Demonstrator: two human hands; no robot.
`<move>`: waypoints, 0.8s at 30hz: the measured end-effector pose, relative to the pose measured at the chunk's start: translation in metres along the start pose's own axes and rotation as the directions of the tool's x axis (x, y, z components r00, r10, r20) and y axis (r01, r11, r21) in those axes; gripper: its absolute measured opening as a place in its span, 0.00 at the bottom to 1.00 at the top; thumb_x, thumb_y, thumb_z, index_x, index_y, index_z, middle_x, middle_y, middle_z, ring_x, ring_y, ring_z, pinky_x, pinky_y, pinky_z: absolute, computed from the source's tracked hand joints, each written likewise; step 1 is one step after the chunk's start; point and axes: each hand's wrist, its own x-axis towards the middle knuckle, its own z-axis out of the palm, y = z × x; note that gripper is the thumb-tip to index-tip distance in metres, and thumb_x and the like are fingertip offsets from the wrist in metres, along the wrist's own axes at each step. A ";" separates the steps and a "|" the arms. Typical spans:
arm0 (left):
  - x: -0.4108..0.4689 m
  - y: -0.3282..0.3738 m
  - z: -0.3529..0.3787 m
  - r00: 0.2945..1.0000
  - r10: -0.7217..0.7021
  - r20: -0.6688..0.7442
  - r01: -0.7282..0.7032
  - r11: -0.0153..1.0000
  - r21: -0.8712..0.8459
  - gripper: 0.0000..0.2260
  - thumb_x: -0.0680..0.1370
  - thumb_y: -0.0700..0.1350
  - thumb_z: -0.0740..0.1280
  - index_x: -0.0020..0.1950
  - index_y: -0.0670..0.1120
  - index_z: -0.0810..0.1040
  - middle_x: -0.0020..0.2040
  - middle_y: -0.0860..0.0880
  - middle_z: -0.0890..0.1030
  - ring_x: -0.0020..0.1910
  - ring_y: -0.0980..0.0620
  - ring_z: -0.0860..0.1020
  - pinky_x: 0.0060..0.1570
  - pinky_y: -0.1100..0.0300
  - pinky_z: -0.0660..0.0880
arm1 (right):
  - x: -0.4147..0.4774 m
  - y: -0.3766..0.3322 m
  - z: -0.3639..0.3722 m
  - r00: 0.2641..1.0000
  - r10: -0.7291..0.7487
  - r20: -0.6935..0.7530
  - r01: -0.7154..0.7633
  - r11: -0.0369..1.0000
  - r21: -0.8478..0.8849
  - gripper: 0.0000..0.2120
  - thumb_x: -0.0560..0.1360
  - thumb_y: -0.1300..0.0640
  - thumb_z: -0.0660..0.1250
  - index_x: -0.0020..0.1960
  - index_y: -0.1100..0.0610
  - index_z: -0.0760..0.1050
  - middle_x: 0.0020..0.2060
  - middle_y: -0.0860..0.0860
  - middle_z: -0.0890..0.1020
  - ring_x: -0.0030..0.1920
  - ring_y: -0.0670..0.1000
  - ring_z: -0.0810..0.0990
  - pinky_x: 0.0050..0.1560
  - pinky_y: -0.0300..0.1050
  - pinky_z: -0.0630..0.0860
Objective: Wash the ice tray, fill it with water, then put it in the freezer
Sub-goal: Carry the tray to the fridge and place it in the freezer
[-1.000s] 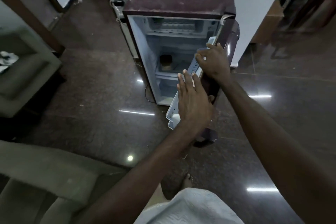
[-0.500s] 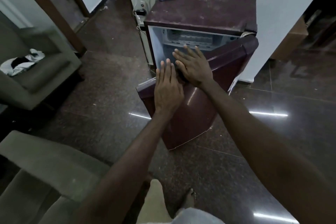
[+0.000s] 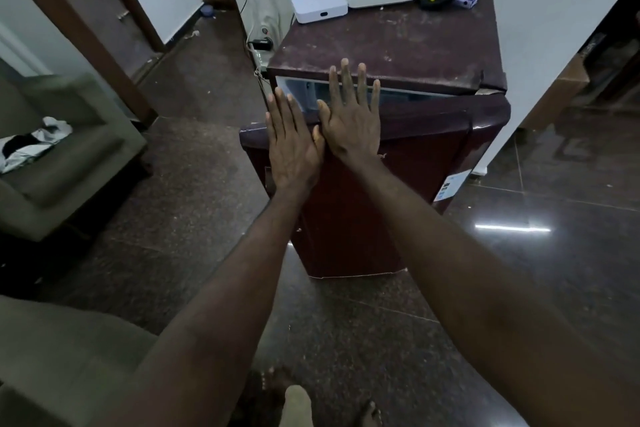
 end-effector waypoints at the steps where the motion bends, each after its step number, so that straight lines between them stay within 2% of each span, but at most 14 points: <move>1: 0.010 -0.003 0.005 1.000 0.019 -0.003 -0.019 1.000 -0.016 0.32 0.86 0.54 0.48 0.82 0.34 0.47 0.83 0.36 0.46 0.83 0.40 0.44 0.81 0.44 0.49 | 0.007 -0.001 0.004 1.000 0.023 -0.013 -0.023 1.000 -0.006 0.32 0.86 0.40 0.44 0.85 0.54 0.47 0.84 0.54 0.49 0.84 0.59 0.46 0.81 0.64 0.47; 11: 0.090 -0.028 0.042 0.966 0.256 -0.022 -0.257 0.962 -0.094 0.31 0.86 0.52 0.50 0.83 0.36 0.47 0.83 0.36 0.47 0.83 0.40 0.45 0.81 0.44 0.50 | 0.053 -0.003 0.028 0.987 0.144 -0.064 -0.147 0.988 -0.049 0.33 0.86 0.39 0.45 0.84 0.57 0.47 0.84 0.54 0.49 0.83 0.60 0.46 0.81 0.64 0.47; 15: 0.104 -0.029 0.048 0.958 0.287 -0.022 -0.288 0.950 -0.119 0.30 0.86 0.52 0.51 0.83 0.37 0.48 0.84 0.38 0.47 0.83 0.42 0.46 0.82 0.48 0.46 | 0.062 0.000 0.035 0.986 0.155 -0.066 -0.160 0.984 -0.078 0.33 0.86 0.39 0.44 0.84 0.57 0.46 0.84 0.54 0.49 0.83 0.60 0.46 0.81 0.64 0.46; 24: 0.114 -0.030 0.060 0.956 0.290 -0.044 -0.293 0.944 -0.154 0.30 0.85 0.50 0.53 0.83 0.36 0.50 0.84 0.37 0.49 0.83 0.42 0.47 0.81 0.47 0.50 | 0.068 0.001 0.044 0.986 0.154 -0.067 -0.161 0.980 -0.115 0.33 0.86 0.39 0.43 0.84 0.57 0.48 0.84 0.54 0.50 0.83 0.60 0.47 0.81 0.64 0.47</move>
